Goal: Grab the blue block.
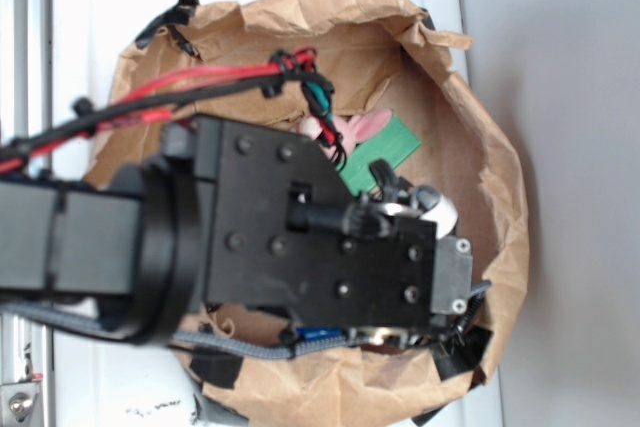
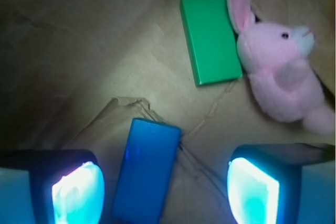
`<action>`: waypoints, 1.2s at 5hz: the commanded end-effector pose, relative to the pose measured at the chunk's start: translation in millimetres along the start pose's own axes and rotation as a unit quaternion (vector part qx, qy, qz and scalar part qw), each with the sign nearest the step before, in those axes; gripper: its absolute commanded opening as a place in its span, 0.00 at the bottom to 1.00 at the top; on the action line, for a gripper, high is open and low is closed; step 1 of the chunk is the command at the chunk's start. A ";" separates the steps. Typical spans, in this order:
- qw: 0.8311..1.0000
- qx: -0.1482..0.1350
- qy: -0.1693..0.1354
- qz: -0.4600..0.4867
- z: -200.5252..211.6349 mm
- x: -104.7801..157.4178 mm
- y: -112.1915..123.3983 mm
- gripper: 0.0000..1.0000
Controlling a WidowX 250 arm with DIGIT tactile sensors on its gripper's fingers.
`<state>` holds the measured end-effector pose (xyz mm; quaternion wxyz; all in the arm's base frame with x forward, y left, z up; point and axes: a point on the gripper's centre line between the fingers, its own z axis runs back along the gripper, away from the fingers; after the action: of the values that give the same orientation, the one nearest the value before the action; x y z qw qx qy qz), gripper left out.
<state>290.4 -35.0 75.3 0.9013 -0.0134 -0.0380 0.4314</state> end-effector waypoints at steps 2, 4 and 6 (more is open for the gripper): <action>1.000 -0.009 -0.001 0.007 12.3 10.5 -7.0 1.00; 0.999 -0.049 0.001 0.007 3.2 18.7 23.0 1.00; 0.999 -0.050 -0.002 0.015 1.5 7.9 26.3 1.00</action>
<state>271.6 -17.2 60.4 0.8941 -0.0451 -0.0404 0.4438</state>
